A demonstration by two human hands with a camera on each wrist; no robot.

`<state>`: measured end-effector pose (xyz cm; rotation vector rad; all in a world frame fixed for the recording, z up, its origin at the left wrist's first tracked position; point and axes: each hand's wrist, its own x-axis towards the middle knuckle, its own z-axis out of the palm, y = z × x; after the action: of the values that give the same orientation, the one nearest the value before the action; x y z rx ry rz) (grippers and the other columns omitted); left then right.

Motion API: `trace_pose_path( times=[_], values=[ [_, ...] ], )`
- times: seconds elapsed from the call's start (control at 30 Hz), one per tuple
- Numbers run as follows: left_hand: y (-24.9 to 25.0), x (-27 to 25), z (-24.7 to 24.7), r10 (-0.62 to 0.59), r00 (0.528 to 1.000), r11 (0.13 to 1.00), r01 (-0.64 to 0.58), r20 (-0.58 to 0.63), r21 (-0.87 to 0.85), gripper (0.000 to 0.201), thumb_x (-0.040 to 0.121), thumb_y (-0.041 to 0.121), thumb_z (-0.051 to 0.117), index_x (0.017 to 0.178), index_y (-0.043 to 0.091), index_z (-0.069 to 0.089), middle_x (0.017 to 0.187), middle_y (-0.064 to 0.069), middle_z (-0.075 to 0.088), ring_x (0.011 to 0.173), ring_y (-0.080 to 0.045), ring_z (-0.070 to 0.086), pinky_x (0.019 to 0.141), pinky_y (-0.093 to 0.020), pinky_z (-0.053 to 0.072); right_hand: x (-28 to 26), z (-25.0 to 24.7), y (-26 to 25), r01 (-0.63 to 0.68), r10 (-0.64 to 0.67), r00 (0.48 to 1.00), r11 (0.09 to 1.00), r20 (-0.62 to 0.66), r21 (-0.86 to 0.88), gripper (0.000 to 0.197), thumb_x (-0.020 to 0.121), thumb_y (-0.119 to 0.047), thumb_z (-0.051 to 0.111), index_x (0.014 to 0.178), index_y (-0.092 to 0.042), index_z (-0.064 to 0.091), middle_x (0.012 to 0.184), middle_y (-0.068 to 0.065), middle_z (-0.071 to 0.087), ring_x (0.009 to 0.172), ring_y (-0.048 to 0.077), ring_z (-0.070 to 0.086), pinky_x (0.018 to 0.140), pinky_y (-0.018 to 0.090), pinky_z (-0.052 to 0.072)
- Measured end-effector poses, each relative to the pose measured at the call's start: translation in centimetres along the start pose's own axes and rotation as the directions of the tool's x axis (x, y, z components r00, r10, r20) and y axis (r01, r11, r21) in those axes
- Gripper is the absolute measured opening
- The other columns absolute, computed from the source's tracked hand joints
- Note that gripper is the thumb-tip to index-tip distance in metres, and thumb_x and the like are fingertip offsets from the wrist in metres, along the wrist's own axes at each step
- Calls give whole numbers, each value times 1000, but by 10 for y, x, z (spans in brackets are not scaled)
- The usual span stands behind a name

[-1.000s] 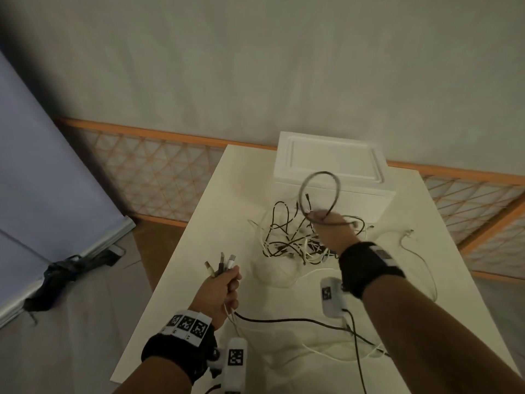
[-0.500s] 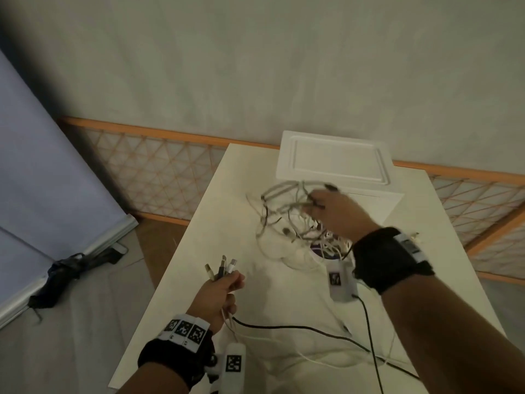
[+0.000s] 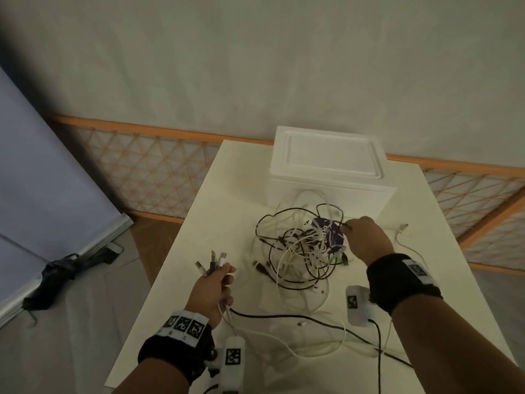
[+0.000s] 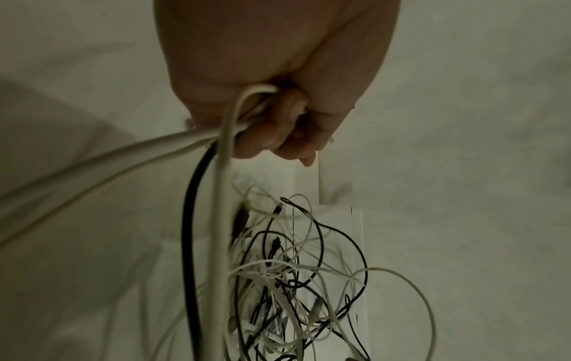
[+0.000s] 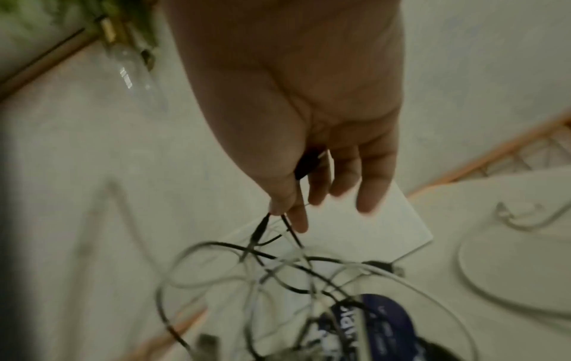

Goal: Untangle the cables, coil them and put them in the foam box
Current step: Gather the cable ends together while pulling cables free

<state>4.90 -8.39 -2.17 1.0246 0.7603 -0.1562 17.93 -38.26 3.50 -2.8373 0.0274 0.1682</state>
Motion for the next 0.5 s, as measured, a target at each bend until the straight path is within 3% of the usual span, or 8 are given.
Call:
trace_pose_path(
  times=[0.07, 0.13, 0.2, 0.3, 0.37, 0.4, 0.5],
  values=[
    [0, -1, 4, 26, 1000, 1000, -26, 4, 9, 25, 98, 24, 51, 83, 8, 62, 58, 2, 48, 34, -7, 27, 37, -19, 29, -7, -11, -5, 48, -34, 993, 992, -114, 116, 28, 97, -25, 46, 93, -7, 66, 91, 15, 65, 84, 32, 62, 69, 31, 43],
    [2, -4, 10, 58, 998, 998, -58, 23, 8, 25, 98, 23, 50, 84, 8, 62, 57, 1, 46, 34, -7, 27, 37, -19, 29, -14, -27, -16, 103, -30, 974, 941, -223, 321, 21, 97, -24, 47, 104, -14, 64, 86, 7, 67, 81, 26, 64, 73, 32, 46],
    [6, -7, 17, 92, 994, 996, -92, 56, -9, 24, 99, 22, 49, 84, 8, 61, 55, 1, 45, 34, -7, 26, 37, -19, 29, -27, -48, -32, 170, -24, 956, 856, -291, 488, 10, 93, -22, 56, 98, -19, 64, 76, 0, 66, 69, 18, 62, 69, 31, 50],
    [14, -13, 29, 149, 982, 989, -147, 113, -20, 23, 99, 22, 49, 85, 8, 61, 54, 1, 42, 35, -8, 26, 38, -20, 28, -43, -69, -50, 180, -82, 982, 687, -171, 704, 10, 84, -11, 68, 89, -20, 67, 78, 2, 67, 59, 12, 61, 55, 20, 48],
    [19, -19, 38, 200, 969, 980, -200, 147, -13, 22, 98, 21, 49, 85, 7, 61, 55, 0, 41, 36, -8, 26, 39, -21, 28, -49, -72, -57, 217, -171, 976, 670, -138, 710, 15, 85, -6, 66, 94, -19, 67, 81, 4, 66, 55, 4, 60, 52, 10, 44],
    [22, -23, 44, 236, 957, 971, -238, 166, -9, 21, 97, 21, 50, 86, 7, 61, 57, 0, 42, 36, -7, 26, 40, -21, 29, -50, -72, -60, 262, -219, 964, 715, -148, 649, 16, 86, -8, 66, 95, -20, 67, 83, 1, 64, 56, -1, 58, 55, 5, 42],
    [31, -34, 60, 363, 902, 920, -387, 236, 64, 15, 94, 18, 54, 94, 11, 68, 64, 3, 53, 38, -6, 29, 42, -22, 31, -55, -67, -72, 425, -402, 905, 823, -142, 376, 19, 81, -17, 72, 99, -23, 71, 93, -6, 56, 77, -1, 55, 69, 1, 37]
  ],
)
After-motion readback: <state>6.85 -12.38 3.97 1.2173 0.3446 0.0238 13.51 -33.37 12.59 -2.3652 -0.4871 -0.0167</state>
